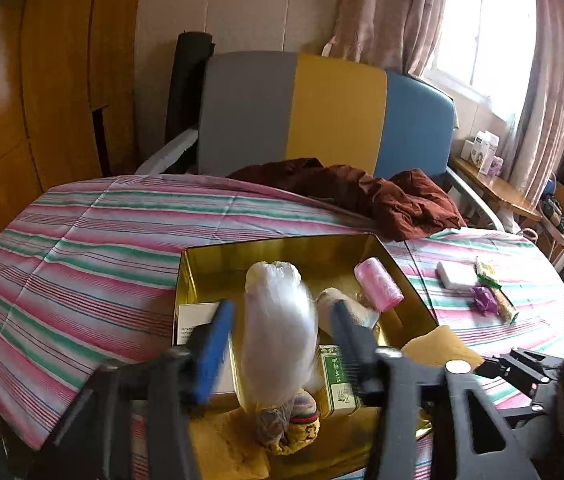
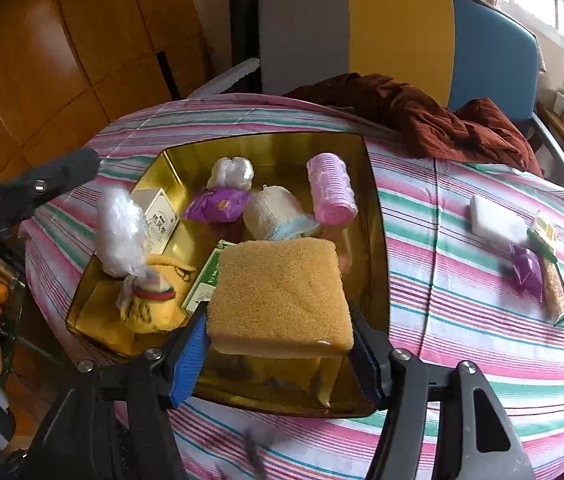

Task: Organize objects
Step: 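Lower the bag and sponge into the gold tray and open both tools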

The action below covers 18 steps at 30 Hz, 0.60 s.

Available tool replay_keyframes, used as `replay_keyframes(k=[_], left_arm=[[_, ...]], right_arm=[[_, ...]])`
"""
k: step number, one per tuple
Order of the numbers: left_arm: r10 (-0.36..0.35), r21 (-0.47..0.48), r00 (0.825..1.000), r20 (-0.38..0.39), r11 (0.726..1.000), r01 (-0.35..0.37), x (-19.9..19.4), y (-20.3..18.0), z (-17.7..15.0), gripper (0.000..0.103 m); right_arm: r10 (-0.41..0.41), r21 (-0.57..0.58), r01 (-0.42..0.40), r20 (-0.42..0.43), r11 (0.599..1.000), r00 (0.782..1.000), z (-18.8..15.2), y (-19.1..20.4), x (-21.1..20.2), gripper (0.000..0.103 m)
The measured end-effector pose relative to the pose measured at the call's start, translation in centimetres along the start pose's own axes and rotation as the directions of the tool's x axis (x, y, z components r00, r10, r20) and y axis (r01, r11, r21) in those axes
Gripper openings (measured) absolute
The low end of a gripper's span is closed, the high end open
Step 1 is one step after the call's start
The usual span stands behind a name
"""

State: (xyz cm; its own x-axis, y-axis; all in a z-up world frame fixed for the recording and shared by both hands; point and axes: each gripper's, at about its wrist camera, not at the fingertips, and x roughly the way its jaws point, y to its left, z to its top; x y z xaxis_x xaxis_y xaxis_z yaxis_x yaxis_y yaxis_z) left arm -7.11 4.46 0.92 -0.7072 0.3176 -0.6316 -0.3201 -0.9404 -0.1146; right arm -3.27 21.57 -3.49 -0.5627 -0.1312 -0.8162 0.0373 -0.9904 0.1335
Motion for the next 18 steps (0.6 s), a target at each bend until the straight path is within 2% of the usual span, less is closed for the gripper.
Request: replay_keyframes(k=[2, 4, 12, 18], left_arm=[[0.008, -0.010, 1.000, 0.027, 1.000, -0.008, -0.7, 0.2, 0.0, 0.081], [0.019, -0.004, 0.999, 0.048, 1.000, -0.019, -1.2, 0.1, 0.0, 0.084], [0.036, -0.001, 0.997, 0.074, 0.999, -0.036, -2.4, 0.4, -0.2, 0.090], [0.062, 0.019, 0.994, 0.092, 0.998, -0.064, -3.2, 0.3, -0.7, 0.090]], right_arm=[[-0.017, -0.002, 0.017, -0.005, 1.000, 1.000, 0.1, 0.3, 0.2, 0.072], [-0.018, 0.000, 0.018, -0.007, 1.000, 1.000, 0.0, 0.5, 0.4, 0.072], [-0.021, 0.002, 0.021, 0.012, 1.000, 1.000, -0.1, 0.9, -0.1, 0.072], [-0.028, 0.015, 0.027, 0.027, 1.000, 0.999, -0.3, 0.8, -0.7, 0.072]])
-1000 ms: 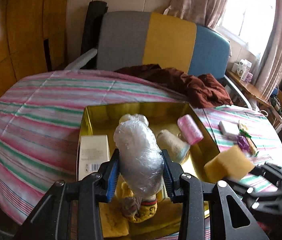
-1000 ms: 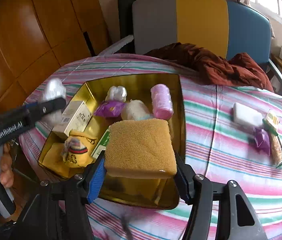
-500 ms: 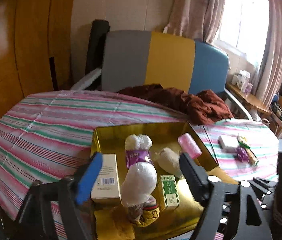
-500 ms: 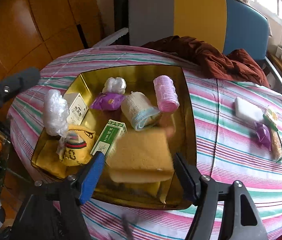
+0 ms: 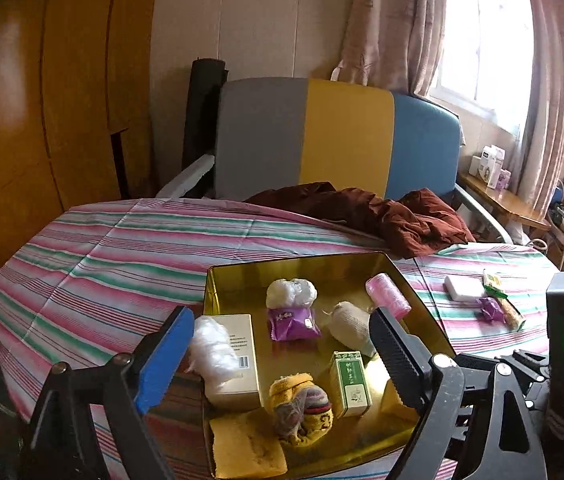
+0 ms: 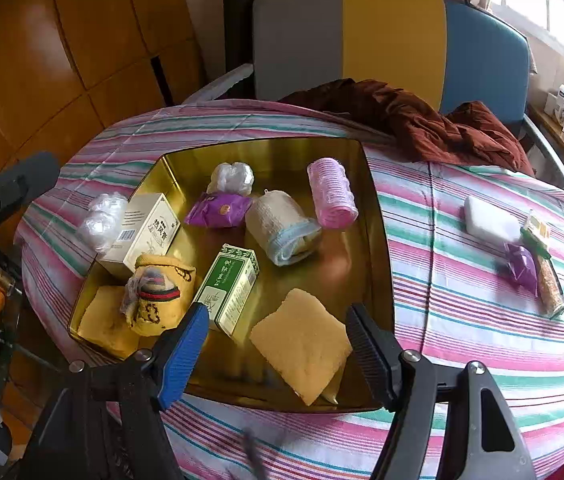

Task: Organize objects
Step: 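Lower the bag and sponge into the gold tray and open both tools, then move the right tool to the rice cracker packet and grasp it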

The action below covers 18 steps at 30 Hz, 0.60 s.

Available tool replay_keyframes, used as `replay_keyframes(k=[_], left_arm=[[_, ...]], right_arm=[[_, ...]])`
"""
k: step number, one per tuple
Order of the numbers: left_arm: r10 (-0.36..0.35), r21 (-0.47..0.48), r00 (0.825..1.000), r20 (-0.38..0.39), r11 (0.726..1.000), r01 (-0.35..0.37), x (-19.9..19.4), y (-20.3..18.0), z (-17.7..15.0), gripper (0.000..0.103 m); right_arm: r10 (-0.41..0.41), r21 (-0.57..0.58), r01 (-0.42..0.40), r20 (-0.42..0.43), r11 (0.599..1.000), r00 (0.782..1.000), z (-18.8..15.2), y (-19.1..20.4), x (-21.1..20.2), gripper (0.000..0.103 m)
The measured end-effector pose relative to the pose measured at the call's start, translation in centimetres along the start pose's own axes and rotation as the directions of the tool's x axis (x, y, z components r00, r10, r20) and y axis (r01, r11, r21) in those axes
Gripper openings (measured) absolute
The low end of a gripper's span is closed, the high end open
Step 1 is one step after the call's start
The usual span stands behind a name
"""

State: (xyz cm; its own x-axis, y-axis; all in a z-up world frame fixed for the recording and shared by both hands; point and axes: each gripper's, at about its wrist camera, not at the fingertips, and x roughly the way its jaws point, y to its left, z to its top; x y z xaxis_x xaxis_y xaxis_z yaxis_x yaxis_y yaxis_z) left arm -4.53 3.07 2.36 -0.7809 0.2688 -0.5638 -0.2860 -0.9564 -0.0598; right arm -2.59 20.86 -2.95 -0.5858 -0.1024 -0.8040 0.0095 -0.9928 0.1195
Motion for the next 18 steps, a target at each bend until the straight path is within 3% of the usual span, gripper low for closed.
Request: replay_keyframes(k=[18], left_arm=[[0.028, 0.092, 0.998, 0.051, 0.995, -0.032, -1.9, -1.8, -0.6, 0.090]], right_arm=[[-0.007, 0.040, 0.005, 0.049, 0.999, 0.999, -0.2, -1.6, -2.0, 0.072]])
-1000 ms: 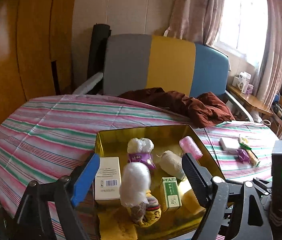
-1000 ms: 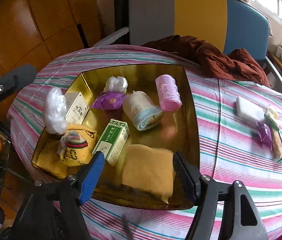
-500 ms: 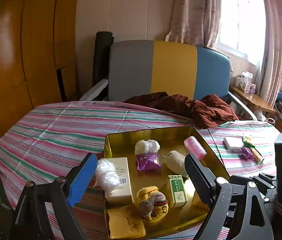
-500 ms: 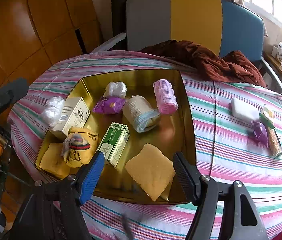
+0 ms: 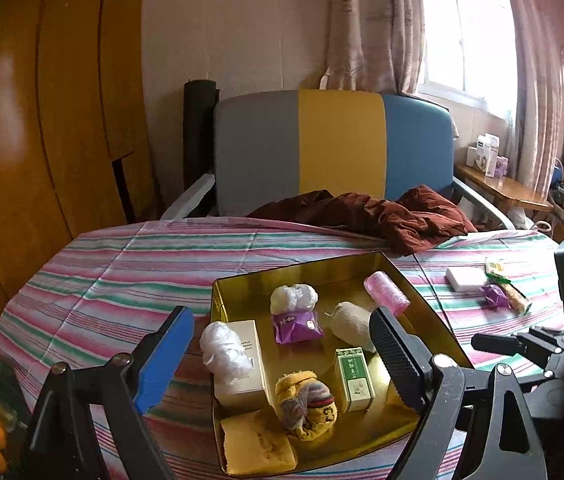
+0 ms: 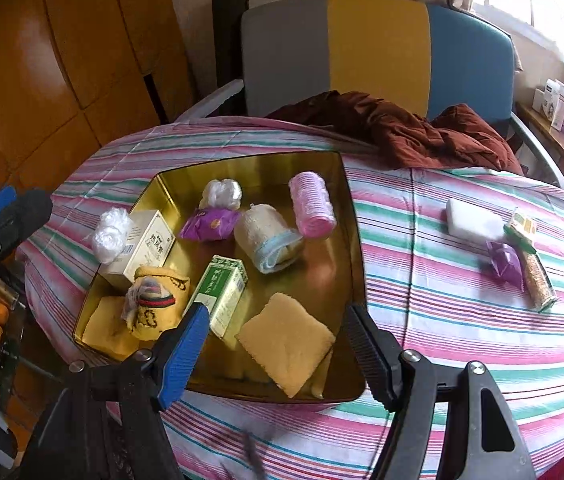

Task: Organize objects
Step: 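Move the right tool to the rice cracker packet and grasp it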

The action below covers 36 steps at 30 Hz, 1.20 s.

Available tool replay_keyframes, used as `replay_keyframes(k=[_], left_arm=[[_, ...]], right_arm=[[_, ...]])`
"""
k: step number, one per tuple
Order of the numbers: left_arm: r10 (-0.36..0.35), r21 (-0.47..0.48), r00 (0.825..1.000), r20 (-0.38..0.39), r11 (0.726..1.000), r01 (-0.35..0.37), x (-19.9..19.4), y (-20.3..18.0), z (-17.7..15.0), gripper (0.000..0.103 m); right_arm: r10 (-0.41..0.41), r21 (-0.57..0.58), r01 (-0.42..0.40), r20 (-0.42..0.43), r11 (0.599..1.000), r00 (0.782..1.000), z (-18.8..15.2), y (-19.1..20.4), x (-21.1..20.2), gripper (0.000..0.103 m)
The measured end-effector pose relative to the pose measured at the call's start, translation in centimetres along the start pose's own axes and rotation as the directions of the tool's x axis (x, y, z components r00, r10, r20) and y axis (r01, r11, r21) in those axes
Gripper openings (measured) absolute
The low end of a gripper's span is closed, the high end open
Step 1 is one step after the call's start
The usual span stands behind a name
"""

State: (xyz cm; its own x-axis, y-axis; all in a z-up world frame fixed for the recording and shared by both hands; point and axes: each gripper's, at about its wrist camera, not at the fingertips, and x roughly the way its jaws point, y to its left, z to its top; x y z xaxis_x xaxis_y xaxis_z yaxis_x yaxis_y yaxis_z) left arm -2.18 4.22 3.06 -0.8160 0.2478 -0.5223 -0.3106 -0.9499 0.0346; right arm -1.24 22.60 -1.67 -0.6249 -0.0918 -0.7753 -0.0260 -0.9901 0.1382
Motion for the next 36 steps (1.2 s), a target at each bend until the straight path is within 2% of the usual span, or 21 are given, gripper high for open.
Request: replay_keyframes(k=[11, 19, 26, 36], left_arm=[[-0.022, 0.055, 1.000, -0.016, 0.998, 0.023, 0.2, -1.9, -0.2, 0.090], [-0.080, 0.075, 0.995, -0.057, 0.994, 0.084, 1.2, -3.4, -0.5, 0.096], [-0.114, 0.096, 0.988, -0.102, 0.988, 0.124, 2.7, -5.0, -0.7, 0.096], [-0.164, 0.147, 0.976, -0.146, 0.972, 0.185, 4.6, -8.3, -0.2, 0.096]], right_arm=[[-0.047, 0.070, 0.047, 0.002, 0.996, 0.999, -0.3, -4.2, -0.8, 0.072], [-0.114, 0.242, 0.133, -0.092, 0.961, 0.989, -1.5, -12.8, -0.5, 0.072], [-0.195, 0.390, 0.240, -0.150, 0.889, 0.969, -2.2, -21.4, -1.9, 0.072], [-0.318, 0.378, 0.391, -0.241, 0.839, 0.917, 0.1, -29.3, 0.6, 0.072]])
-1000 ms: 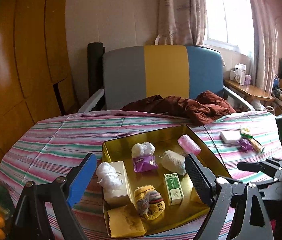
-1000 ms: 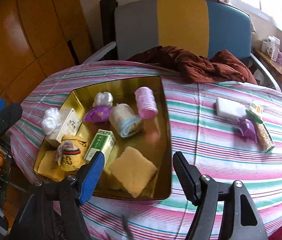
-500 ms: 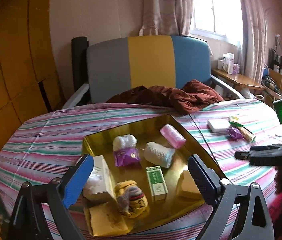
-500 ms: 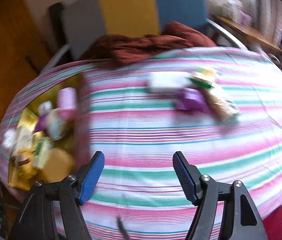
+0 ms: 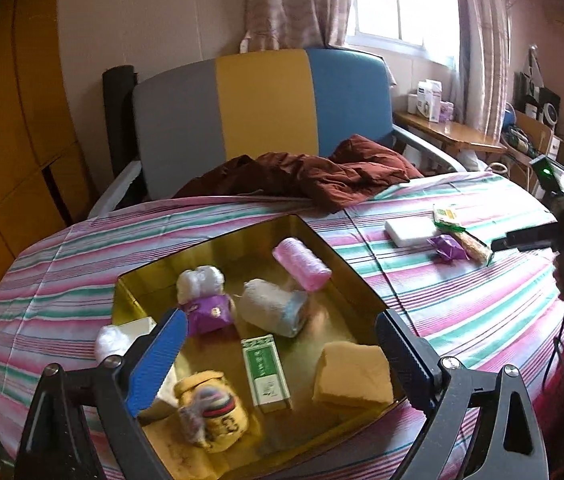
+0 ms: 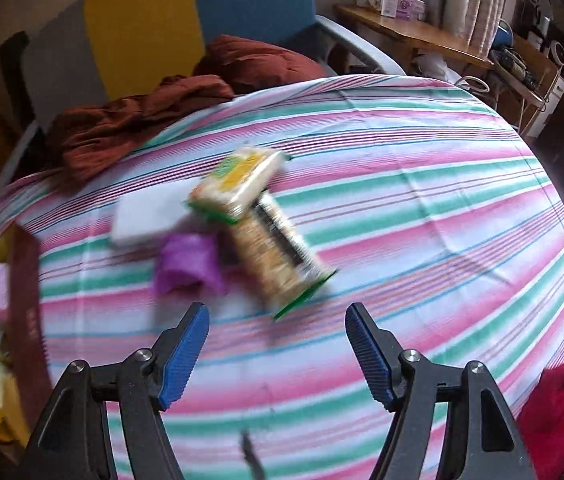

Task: Organize objects
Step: 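Move the right tool to the rice cracker packet and grasp it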

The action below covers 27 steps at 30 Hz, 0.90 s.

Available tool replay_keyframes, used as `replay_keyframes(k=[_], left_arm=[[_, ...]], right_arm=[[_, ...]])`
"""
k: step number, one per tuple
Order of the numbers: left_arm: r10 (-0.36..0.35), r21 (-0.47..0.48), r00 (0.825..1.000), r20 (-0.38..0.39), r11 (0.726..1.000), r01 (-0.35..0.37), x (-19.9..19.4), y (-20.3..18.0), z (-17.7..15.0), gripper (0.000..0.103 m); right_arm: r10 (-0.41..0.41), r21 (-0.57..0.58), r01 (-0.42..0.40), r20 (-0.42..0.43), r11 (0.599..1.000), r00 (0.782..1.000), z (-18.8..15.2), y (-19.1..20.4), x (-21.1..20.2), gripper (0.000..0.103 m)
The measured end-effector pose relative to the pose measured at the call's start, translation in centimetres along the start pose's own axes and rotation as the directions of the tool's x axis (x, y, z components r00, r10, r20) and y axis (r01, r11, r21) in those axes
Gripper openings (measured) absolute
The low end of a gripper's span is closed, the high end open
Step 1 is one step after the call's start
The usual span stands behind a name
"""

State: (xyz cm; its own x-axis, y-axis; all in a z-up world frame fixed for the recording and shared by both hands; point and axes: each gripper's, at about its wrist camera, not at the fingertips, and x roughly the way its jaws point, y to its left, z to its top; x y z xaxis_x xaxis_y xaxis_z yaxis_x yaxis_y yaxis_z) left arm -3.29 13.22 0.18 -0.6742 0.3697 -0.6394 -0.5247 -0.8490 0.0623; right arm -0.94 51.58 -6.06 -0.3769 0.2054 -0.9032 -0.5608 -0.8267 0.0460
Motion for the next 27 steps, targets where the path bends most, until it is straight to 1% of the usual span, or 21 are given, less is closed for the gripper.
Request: replay_keyframes(k=[3, 10, 11, 13, 15, 16, 17, 19, 23, 27], left_arm=[[-0.012, 0.018, 1.000, -0.006, 1.000, 0.012, 0.6, -0.8, 0.5, 0.096], [-0.047, 0.048, 0.999, -0.023, 0.998, 0.048, 2.2, -2.5, 1.8, 0.096], [-0.053, 0.053, 0.998, -0.027, 0.997, 0.055, 2.6, -2.8, 2.1, 0.096], [-0.066, 0.061, 0.997, -0.034, 0.996, 0.068, 3.0, -3.2, 2.4, 0.096], [-0.082, 0.073, 0.996, -0.037, 0.994, 0.085, 3.5, -3.8, 3.0, 0.096], [-0.090, 0.079, 0.995, -0.040, 0.992, 0.093, 3.8, -4.1, 3.3, 0.096], [-0.095, 0.082, 0.995, -0.044, 0.992, 0.098, 4.1, -4.4, 3.6, 0.096], [-0.120, 0.081, 0.991, -0.060, 0.989, 0.125, 4.9, -4.9, 4.2, 0.096], [-0.154, 0.084, 0.983, -0.099, 0.983, 0.162, 6.6, -6.4, 5.4, 0.096], [-0.167, 0.153, 0.978, -0.128, 0.971, 0.185, 8.3, -8.5, 6.7, 0.094]], right_arm=[[-0.015, -0.015, 0.015, -0.026, 1.000, 1.000, 1.3, -0.1, 1.9, 0.072], [-0.058, -0.073, 0.054, -0.051, 0.996, 0.997, 3.4, 0.4, 5.4, 0.072], [-0.058, -0.078, 0.053, -0.056, 0.996, 0.997, 3.6, 0.4, 5.9, 0.072], [-0.023, -0.082, 0.017, -0.068, 0.997, 0.997, 3.9, 0.3, 6.7, 0.071], [-0.024, -0.091, 0.017, -0.073, 0.996, 0.997, 4.0, 0.4, 7.3, 0.069], [-0.018, -0.096, 0.011, -0.079, 0.995, 0.997, 3.9, 0.4, 7.6, 0.065], [-0.015, -0.102, 0.006, -0.090, 0.995, 0.996, 3.8, 0.4, 7.8, 0.059], [-0.031, -0.124, 0.020, -0.092, 0.992, 0.995, 3.5, 0.4, 7.7, 0.056], [-0.078, -0.078, 0.069, -0.114, 0.995, 0.990, 3.0, -1.1, 7.2, 0.054], [-0.118, 0.004, 0.120, -0.137, 0.993, 0.983, 2.7, -3.5, 6.7, 0.053]])
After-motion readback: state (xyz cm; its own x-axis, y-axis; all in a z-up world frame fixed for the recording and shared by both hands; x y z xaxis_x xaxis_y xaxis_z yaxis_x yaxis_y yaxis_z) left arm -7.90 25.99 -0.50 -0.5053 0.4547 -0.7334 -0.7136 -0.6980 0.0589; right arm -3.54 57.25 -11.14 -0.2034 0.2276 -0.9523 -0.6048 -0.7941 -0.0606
